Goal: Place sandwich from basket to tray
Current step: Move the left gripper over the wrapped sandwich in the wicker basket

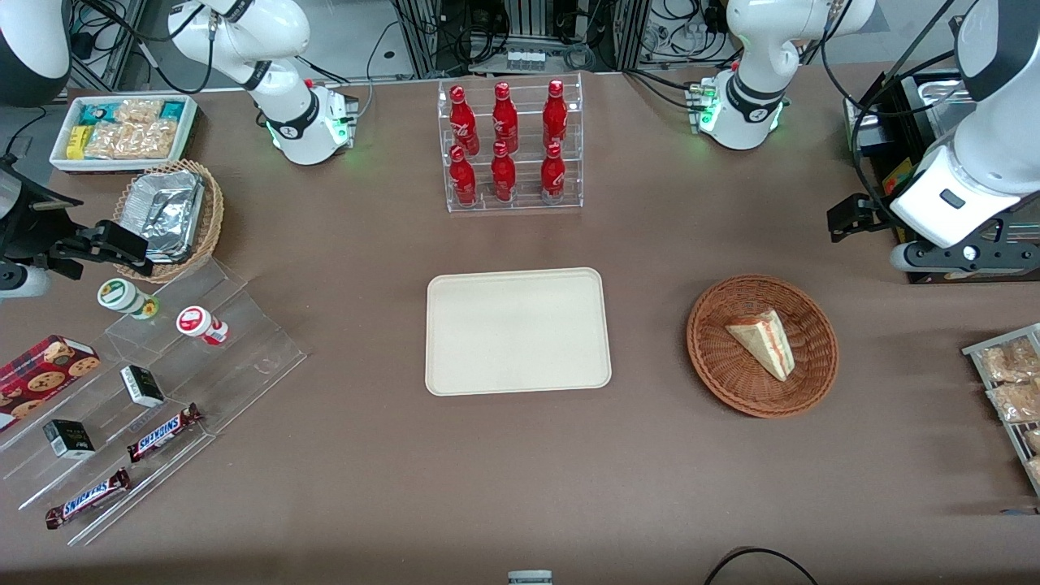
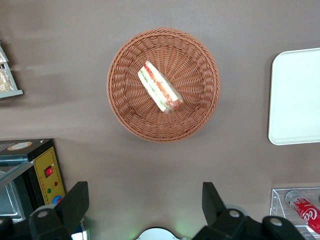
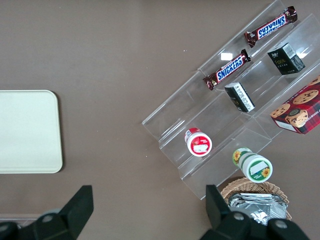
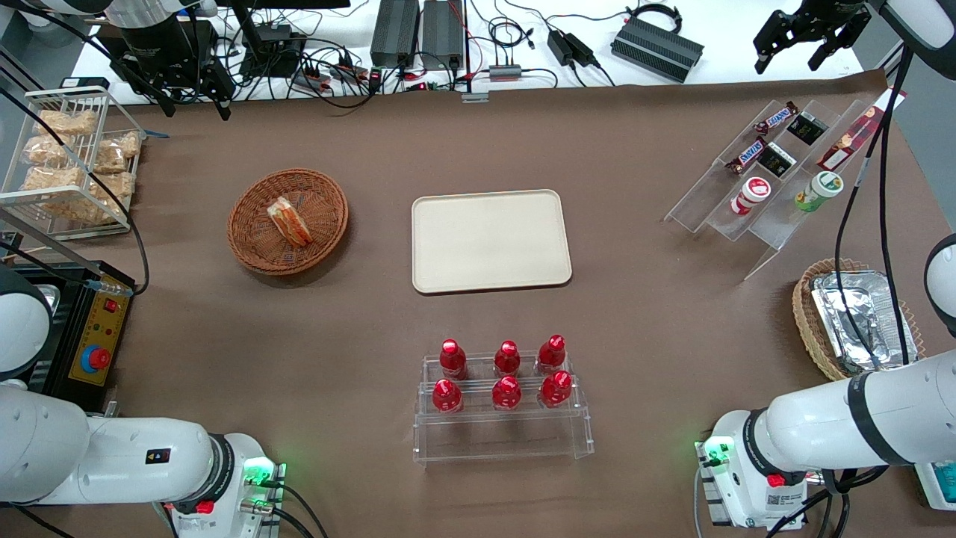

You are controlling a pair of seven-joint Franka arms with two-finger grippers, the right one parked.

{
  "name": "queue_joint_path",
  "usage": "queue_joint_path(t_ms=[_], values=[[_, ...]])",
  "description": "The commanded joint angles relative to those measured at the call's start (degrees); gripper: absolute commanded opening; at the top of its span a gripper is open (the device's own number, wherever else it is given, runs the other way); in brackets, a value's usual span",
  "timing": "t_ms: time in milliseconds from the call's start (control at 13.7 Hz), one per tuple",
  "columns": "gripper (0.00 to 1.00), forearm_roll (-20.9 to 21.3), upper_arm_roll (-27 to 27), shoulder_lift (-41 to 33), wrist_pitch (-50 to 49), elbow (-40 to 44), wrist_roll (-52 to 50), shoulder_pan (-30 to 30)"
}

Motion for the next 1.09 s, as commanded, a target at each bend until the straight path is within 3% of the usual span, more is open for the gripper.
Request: queue_joint_path(t_ms=[0,219,730,1022], values=[[1.00,-0.1,0.0,-0.7,0.9,-0.1,0.9,0.1],[1.00,-0.7,0.0,0.0,1.3,-2.5,0.9,0.1],[1.00,-0.7,0.0,-0.1,15.7,-15.9,0.7,0.3],[1.00,-0.7,0.1,0.4,18.7,-18.4,0.0,0.5]])
